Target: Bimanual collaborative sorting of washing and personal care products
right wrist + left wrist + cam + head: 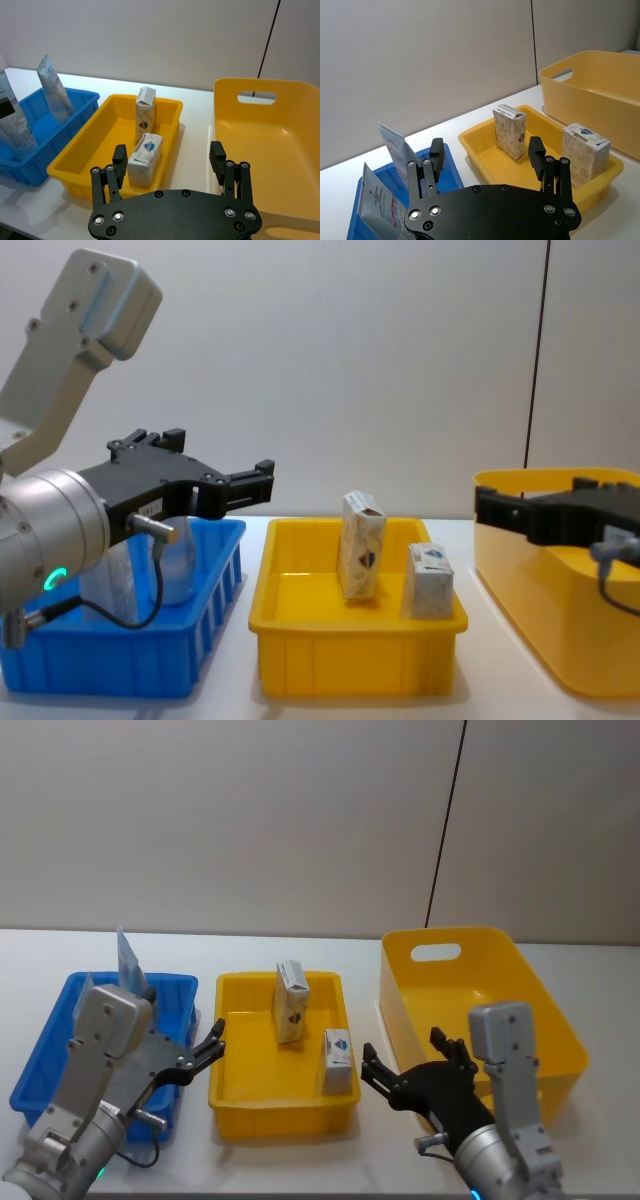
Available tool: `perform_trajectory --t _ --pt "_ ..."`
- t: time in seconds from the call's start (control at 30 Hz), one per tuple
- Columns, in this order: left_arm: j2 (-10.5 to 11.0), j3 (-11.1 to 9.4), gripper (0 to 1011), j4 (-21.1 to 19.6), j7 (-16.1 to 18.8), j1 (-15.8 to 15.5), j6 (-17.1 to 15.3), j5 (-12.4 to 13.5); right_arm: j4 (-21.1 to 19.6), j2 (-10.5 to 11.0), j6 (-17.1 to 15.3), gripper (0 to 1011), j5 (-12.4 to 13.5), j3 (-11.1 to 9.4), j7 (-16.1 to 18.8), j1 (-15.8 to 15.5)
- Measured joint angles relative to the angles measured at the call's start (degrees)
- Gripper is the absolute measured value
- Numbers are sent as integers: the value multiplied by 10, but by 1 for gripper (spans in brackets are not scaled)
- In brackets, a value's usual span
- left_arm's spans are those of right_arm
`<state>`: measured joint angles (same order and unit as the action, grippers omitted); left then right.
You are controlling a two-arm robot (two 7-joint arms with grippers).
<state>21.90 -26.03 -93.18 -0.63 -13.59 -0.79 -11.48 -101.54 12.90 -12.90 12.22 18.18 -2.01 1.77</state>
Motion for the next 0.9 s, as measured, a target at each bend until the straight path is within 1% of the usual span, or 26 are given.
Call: perform_trajectory --t 0.03,0.13,0.33,0.4,0.47,0.63,0.9 --pt "0 0 1001 0 0 0 0 0 0 0 0 1004 0 0 0 0" --pt "0 0 1001 0 0 0 0 0 6 -16 -26 1004 -8 8 -17 8" --pt "0 0 1001 0 0 0 0 0 21 -41 -61 1004 -19 18 -39 22" --pt "0 0 1001 0 0 0 0 0 30 -52 -77 1004 -24 22 -48 31" --pt "0 0 1001 0 0 0 0 0 33 -56 -80 1004 -25 23 -50 34" --pt "0 0 1001 0 0 0 0 0 54 -75 -107 1004 -34 31 -63 52" --pt "0 0 1001 0 0 0 0 0 87 -96 -136 1004 -40 34 -74 78"
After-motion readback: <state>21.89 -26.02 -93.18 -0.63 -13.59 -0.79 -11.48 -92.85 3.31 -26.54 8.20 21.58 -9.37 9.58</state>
